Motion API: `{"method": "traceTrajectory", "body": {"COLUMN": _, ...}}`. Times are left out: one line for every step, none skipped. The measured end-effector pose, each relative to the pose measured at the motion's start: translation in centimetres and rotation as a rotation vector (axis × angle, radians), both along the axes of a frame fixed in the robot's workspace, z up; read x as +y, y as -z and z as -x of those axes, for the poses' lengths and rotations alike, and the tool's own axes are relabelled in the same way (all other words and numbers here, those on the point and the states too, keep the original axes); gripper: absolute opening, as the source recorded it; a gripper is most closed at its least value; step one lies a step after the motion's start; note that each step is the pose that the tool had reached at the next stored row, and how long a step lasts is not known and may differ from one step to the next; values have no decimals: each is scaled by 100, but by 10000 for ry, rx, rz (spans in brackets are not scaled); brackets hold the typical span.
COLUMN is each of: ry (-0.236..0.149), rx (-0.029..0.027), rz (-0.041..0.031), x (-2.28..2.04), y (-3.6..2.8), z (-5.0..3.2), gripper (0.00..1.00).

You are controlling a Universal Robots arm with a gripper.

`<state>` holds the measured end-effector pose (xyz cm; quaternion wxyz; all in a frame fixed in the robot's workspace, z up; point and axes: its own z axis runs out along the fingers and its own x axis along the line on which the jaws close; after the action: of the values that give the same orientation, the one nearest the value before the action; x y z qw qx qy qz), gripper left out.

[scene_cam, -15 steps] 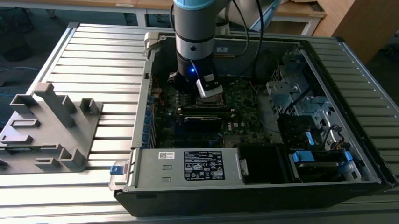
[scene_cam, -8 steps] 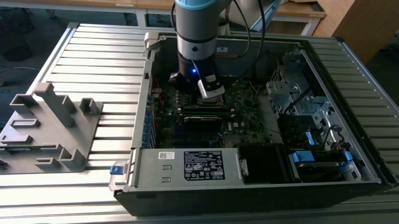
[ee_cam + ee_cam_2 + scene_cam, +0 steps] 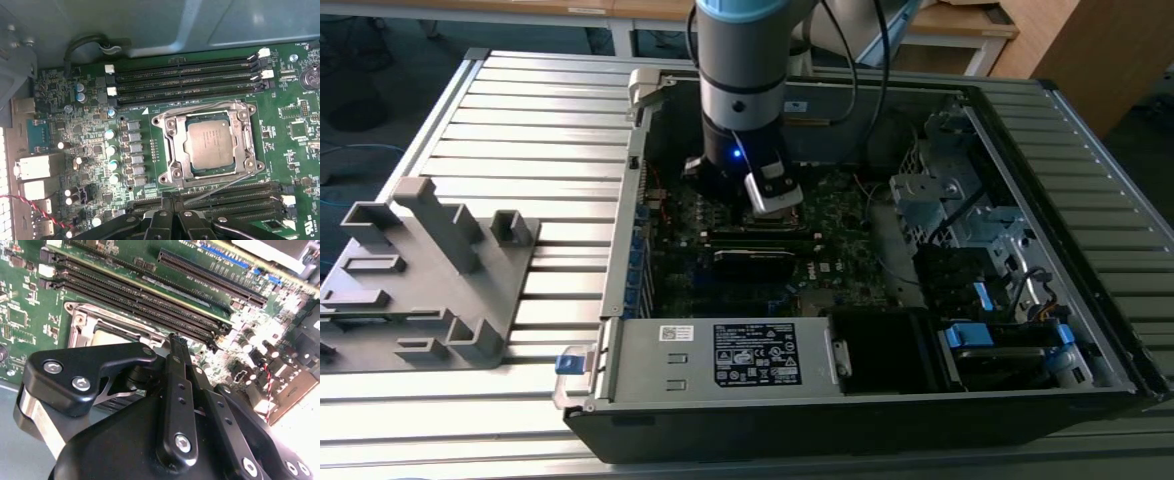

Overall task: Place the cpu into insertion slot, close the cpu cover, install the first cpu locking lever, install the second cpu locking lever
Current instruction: 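Install the second cpu locking lever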

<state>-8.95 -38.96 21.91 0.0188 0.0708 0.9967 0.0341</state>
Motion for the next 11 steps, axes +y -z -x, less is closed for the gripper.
{"method": "traceTrajectory", "body": {"ry": 0, "rx": 0, "rz": 0, "x": -9, "y": 0, "z": 0, "gripper": 10}}
{"method": "traceTrajectory", "body": {"ry": 0, "rx": 0, "rz": 0, "x": -17, "y": 0, "z": 0, "gripper": 10}}
{"method": "traceTrajectory", "body": {"ry": 0, "rx": 0, "rz": 0, "x": -25, "y": 0, "z": 0, "gripper": 10}}
{"method": "traceTrajectory", "body": {"ry": 1, "rx": 0, "rz": 0, "x": -34, "y": 0, "z": 0, "gripper": 10}}
{"method": "traceTrajectory", "body": {"ry": 0, "rx": 0, "rz": 0, "x": -41, "y": 0, "z": 0, "gripper": 10}}
{"method": "traceTrajectory", "body": {"ry": 0, "rx": 0, "rz": -1, "x": -46, "y": 0, "z": 0, "gripper": 10}}
{"method": "traceTrajectory", "body": {"ry": 0, "rx": 0, "rz": 0, "x": -51, "y": 0, "z": -1, "gripper": 10}}
{"method": "traceTrajectory", "body": {"ry": 1, "rx": 0, "rz": 0, "x": -55, "y": 0, "z": 0, "gripper": 10}}
{"method": "traceTrajectory", "body": {"ry": 2, "rx": 0, "rz": 1, "x": -57, "y": 0, "z": 0, "gripper": 10}}
{"method": "traceTrajectory", "body": {"ry": 1, "rx": 1, "rz": 1, "x": -59, "y": 0, "z": 0, "gripper": 10}}
{"method": "traceTrajectory", "body": {"ry": 0, "rx": 1, "rz": 1, "x": -60, "y": -1, "z": -1, "gripper": 10}}
